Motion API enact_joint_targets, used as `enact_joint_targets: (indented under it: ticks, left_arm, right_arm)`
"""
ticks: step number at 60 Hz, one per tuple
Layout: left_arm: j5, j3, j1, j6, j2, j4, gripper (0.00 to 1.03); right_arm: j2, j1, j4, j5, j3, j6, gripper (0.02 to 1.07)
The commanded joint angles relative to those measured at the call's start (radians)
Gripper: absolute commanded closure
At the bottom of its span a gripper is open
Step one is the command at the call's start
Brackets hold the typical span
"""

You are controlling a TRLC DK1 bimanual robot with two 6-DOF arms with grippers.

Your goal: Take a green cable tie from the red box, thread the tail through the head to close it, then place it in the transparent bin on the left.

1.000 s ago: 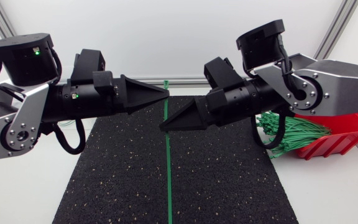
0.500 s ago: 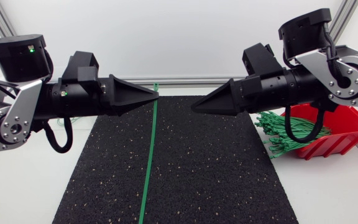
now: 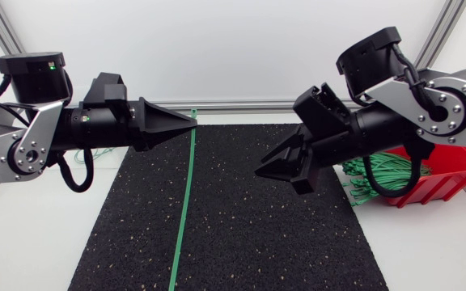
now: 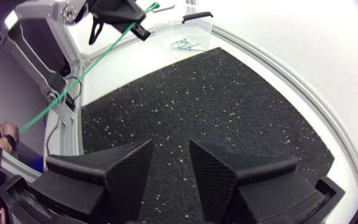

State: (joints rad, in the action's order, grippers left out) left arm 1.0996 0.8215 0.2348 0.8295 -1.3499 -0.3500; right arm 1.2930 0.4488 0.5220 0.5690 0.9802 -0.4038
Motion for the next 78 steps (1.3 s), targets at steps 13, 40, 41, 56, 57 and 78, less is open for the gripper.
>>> enact_joint_targets:
  ticks: [13,40,41,56,57,78]
  left_arm:
    - [0.014,0.080,-0.040,-0.061,-0.117,-0.033,1.00]
    - [0.014,0.151,-0.068,-0.063,-0.236,-0.066,1.00]
    - [0.014,0.153,-0.069,-0.063,-0.238,-0.066,1.00]
    - [0.025,0.168,-0.086,-0.059,-0.252,-0.060,1.00]
    - [0.025,0.168,-0.086,-0.059,-0.253,-0.060,1.00]
    - [0.098,0.168,-0.100,0.028,-0.325,-0.052,1.00]
  right_arm:
    - [0.057,0.064,0.164,-0.310,0.054,-0.259,0.12]
    - [0.144,0.146,0.273,-0.347,0.146,-0.386,0.06]
    - [0.141,0.145,0.248,-0.353,0.132,-0.409,0.06]
    - [0.104,0.217,0.012,-0.474,0.018,-0.561,0.07]
    - [0.100,0.228,-0.002,-0.492,0.011,-0.575,0.07]
    - [0.051,0.399,-0.502,-0.707,-0.235,-1.026,0.07]
